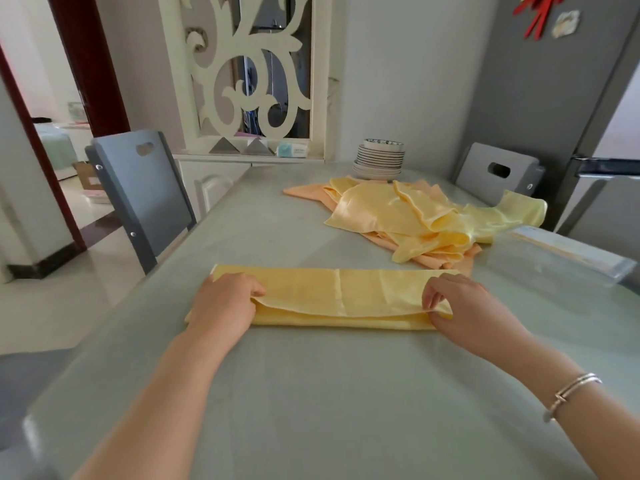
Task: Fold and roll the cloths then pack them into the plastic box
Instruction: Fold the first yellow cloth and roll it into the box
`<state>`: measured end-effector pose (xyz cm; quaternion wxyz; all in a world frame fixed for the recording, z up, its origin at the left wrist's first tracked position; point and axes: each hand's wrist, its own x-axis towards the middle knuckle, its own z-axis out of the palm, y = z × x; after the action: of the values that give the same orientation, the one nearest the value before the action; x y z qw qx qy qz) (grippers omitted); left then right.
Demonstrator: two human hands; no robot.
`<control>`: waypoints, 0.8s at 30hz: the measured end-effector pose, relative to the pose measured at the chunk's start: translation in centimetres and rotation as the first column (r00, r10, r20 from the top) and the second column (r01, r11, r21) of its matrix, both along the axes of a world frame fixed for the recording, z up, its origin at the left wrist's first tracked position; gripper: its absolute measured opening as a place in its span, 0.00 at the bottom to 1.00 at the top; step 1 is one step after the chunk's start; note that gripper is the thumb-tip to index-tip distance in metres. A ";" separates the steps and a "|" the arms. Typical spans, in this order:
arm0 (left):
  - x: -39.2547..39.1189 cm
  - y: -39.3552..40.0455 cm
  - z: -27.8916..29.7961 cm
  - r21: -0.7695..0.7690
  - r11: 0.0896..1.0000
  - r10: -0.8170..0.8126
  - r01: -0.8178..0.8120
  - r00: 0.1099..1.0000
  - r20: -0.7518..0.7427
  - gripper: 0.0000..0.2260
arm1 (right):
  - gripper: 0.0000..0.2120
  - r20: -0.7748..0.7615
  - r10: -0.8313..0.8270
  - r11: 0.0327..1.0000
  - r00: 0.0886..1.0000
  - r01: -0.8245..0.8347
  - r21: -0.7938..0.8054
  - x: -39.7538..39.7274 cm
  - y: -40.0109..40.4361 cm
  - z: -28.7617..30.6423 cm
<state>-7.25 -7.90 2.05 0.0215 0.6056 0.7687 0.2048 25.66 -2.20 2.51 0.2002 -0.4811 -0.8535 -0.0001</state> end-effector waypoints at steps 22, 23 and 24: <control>5.3 0.8 -0.7 0.155 0.862 -0.505 0.482 0.842 0.191 0.03 | 0.08 -0.083 -0.005 0.976 0.997 -0.014 -0.218 0.2 -0.2 0.0; 5.4 0.8 -0.7 0.151 0.860 -0.509 0.487 0.840 0.190 0.02 | 0.08 -0.089 -0.004 0.972 0.996 -0.016 -0.233 0.3 -0.3 0.1; 5.4 0.7 -0.8 0.144 0.858 -0.513 0.493 0.836 0.194 0.02 | 0.08 -0.091 -0.004 0.968 0.996 -0.019 -0.251 0.3 -0.4 0.2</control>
<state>-1.86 -7.15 1.28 0.1347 0.7594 0.5652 0.2927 25.95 -2.57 2.74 0.1759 -0.4989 -0.8385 0.1309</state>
